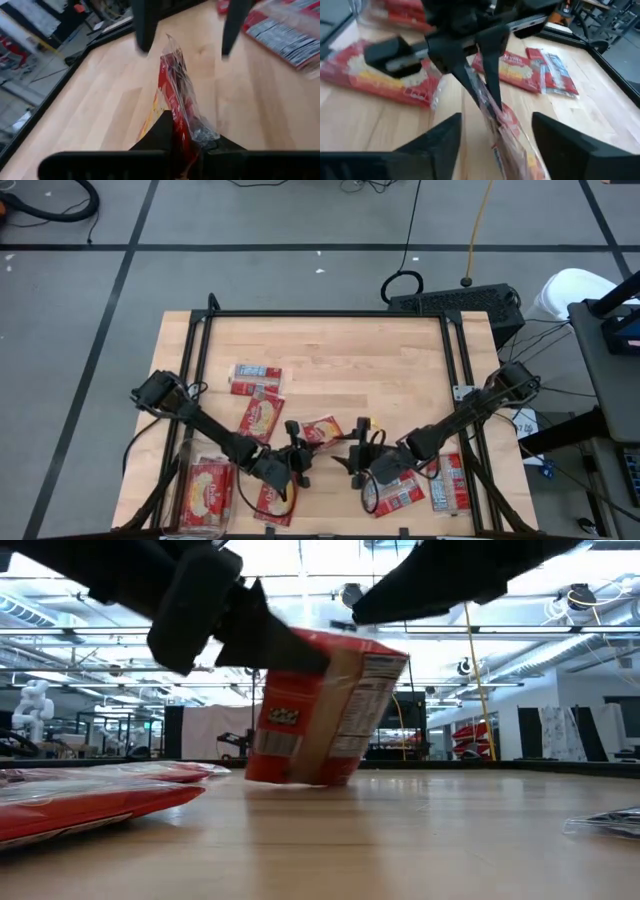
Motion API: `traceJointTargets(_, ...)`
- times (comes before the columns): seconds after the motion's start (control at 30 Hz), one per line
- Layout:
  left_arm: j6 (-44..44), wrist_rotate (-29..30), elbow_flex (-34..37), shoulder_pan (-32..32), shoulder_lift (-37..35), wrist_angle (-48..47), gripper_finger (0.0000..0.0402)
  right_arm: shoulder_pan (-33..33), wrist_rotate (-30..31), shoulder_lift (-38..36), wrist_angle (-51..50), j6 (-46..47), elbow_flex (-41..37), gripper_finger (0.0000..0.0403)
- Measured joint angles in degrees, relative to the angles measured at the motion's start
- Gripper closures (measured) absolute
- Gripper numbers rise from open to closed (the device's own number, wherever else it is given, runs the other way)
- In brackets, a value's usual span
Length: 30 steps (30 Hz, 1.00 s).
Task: Sort popcorn bags into baskets
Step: Put the popcorn bag into the transparent bin
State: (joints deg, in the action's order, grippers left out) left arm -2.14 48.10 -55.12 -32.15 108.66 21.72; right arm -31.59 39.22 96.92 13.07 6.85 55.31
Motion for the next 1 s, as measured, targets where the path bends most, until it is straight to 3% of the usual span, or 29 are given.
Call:
traceJointTargets(0.1,-0.98,-2.75,-1.26,0.54,0.0,-0.16,0.037,0.45,-0.56,1.37,-1.28,-0.12,0.04,0.014)
traceJointTargets(0.23,-2.37,-4.67,-3.36,0.7,0.0,-0.07,0.0359,1.29,-1.89,2.7,-3.19,1.75,0.04,0.0148)
traceJointTargets(0.47,-2.55,-5.63,-4.69,0.96,0.0,-0.51,0.0371,1.38,-1.79,3.24,-3.22,2.93,0.02,0.0243)
traceJointTargets(0.77,-1.85,-6.07,-4.69,0.77,0.0,-0.5,0.0357,0.68,-1.98,3.24,-4.23,2.86,0.02,0.0377)
traceJointTargets(0.87,-1.79,-6.08,-4.69,0.58,0.0,-0.51,0.0356,0.35,-2.01,3.13,-4.26,2.73,0.02,0.0394)
traceJointTargets(1.0,0.44,-5.93,-4.72,0.13,-0.48,-0.95,0.0355,0.09,-2.06,2.31,-4.84,2.59,0.02,0.0384)
